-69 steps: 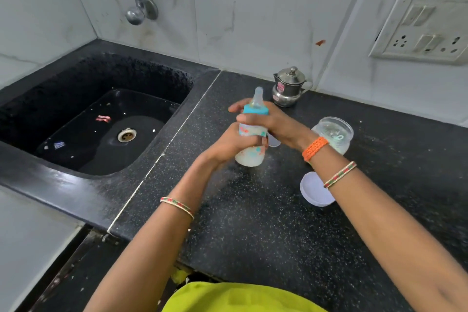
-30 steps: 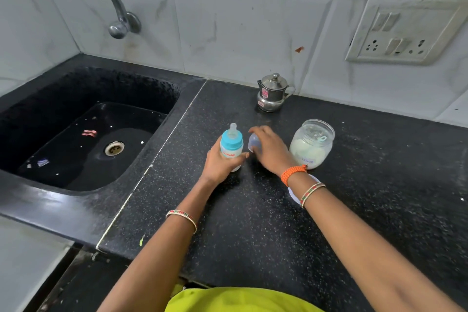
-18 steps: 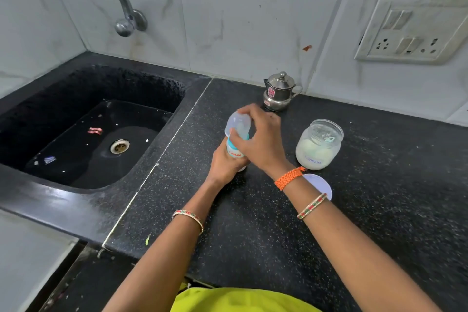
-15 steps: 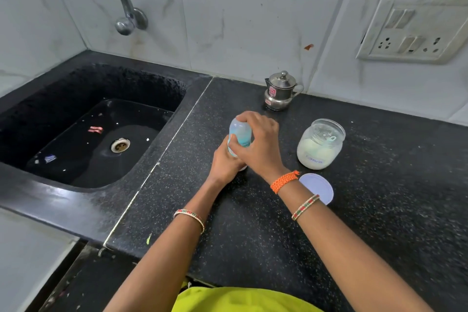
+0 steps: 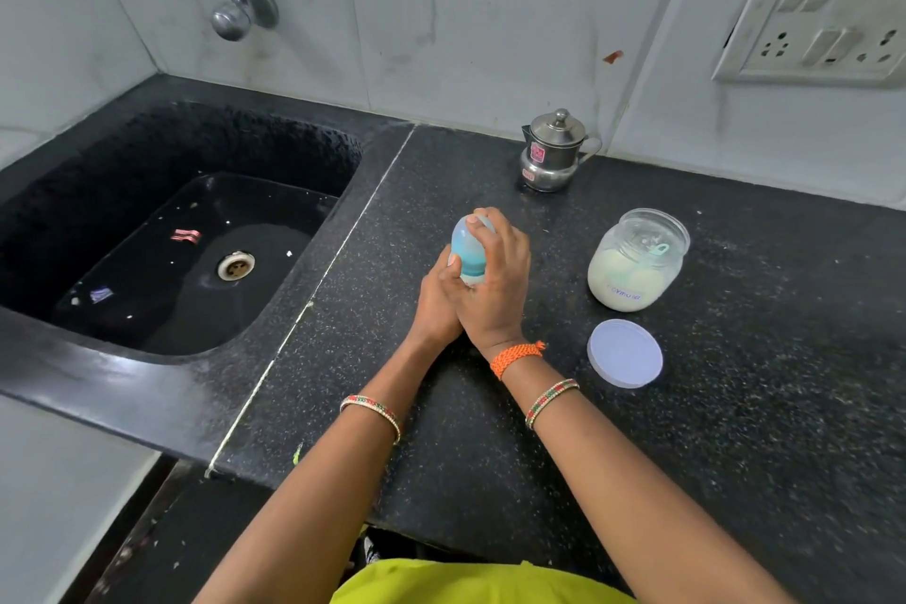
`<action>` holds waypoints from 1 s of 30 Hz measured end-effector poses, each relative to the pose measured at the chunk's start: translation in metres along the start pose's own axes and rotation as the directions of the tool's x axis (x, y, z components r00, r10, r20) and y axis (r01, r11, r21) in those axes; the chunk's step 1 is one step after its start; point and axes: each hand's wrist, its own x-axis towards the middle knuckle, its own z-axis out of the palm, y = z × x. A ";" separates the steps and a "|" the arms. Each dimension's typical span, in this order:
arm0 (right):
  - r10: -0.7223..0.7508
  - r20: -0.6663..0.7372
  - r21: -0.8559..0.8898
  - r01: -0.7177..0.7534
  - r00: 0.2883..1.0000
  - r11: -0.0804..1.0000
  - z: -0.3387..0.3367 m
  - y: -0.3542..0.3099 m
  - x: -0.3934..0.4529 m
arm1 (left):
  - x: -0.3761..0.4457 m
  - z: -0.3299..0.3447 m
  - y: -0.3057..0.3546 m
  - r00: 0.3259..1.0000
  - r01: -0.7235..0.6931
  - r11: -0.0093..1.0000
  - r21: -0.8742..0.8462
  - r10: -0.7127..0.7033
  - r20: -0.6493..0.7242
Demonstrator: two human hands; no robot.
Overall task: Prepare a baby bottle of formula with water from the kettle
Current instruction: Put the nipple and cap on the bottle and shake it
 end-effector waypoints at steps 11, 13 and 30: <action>0.074 0.147 0.044 -0.081 0.986 0.996 -0.012 0.005 -0.007 | -0.011 -0.005 0.015 0.999 0.049 0.994 0.098 -0.051 0.013; 0.109 0.190 0.032 -0.118 0.976 0.993 -0.014 0.003 -0.010 | -0.011 -0.008 0.016 0.997 0.053 0.996 0.074 -0.056 0.049; 0.464 0.275 0.429 -0.540 0.842 0.724 -0.079 -0.006 0.040 | 0.013 -0.043 0.006 0.893 0.408 0.562 -0.719 -0.408 0.187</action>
